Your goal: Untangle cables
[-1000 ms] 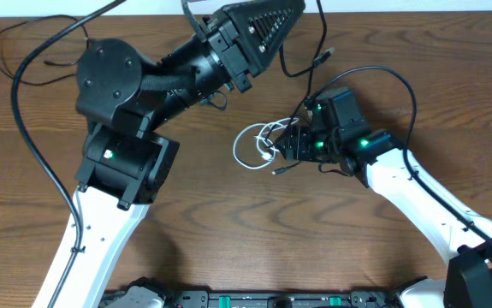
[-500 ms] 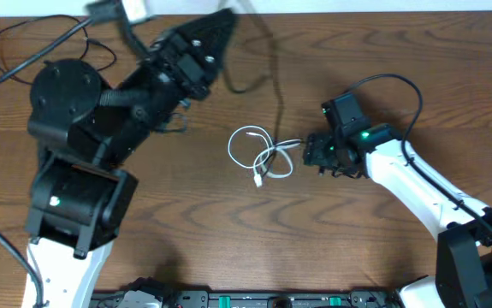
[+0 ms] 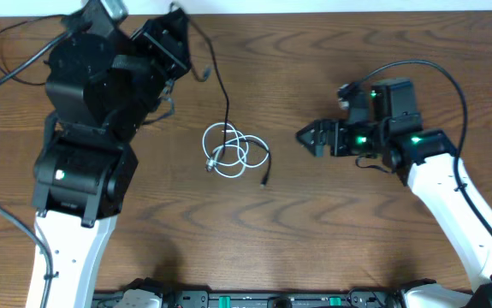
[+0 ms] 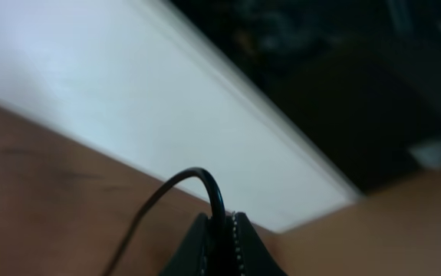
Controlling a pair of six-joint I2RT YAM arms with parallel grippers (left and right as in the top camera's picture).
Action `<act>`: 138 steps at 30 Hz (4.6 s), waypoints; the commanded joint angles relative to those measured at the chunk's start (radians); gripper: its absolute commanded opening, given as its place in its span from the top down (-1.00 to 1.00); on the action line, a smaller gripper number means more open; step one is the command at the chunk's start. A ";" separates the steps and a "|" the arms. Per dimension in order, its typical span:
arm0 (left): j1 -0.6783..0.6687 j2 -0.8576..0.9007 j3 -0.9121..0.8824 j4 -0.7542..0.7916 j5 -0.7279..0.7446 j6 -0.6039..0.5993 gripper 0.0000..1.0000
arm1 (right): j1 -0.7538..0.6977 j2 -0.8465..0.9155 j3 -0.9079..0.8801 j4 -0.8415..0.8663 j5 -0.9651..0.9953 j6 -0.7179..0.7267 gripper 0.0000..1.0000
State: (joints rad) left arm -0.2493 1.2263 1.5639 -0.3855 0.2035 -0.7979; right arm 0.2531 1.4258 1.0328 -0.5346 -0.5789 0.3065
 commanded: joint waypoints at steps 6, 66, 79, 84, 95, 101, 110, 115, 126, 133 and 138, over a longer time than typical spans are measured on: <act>0.001 0.008 0.009 0.150 0.234 -0.270 0.85 | 0.237 0.011 0.001 0.270 -0.164 -0.081 -0.99; -0.116 0.104 0.009 -0.358 -0.504 -0.021 0.14 | 0.187 0.045 0.001 0.737 -0.343 0.855 0.98; -0.116 0.124 0.009 -0.422 0.180 0.686 -0.03 | 0.171 0.045 0.001 0.755 -0.351 1.222 0.97; -0.116 0.126 0.009 -0.510 0.197 0.786 -0.04 | 0.150 0.045 0.001 0.756 -0.346 1.304 0.97; -0.117 0.126 0.009 -0.578 0.330 0.939 -0.04 | 0.079 0.045 0.001 0.760 -0.325 1.343 0.97; -0.119 0.151 0.005 -0.579 0.381 0.963 -0.04 | 0.094 0.045 0.001 0.771 -0.333 1.365 0.97; -0.140 0.201 0.004 -0.551 0.384 0.988 -0.03 | 0.105 0.045 0.001 0.778 -0.368 1.380 0.97; -0.140 0.205 0.004 -0.539 0.384 0.988 0.31 | 0.105 0.045 0.001 0.778 -0.370 1.380 0.97; -0.140 0.205 0.004 -0.541 0.380 0.988 0.38 | 0.109 0.045 0.001 0.779 -0.401 1.398 0.97; -0.140 0.205 0.004 -0.545 0.380 0.988 0.78 | 0.109 0.045 0.001 0.794 -0.426 1.410 0.97; -0.140 0.205 0.004 -0.545 0.380 0.988 0.78 | 0.109 0.045 0.001 0.793 -0.426 1.410 0.97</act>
State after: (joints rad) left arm -0.3882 1.4300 1.5639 -0.9306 0.5747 0.1844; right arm 0.3557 1.4700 1.0317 0.2520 -0.9745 1.7027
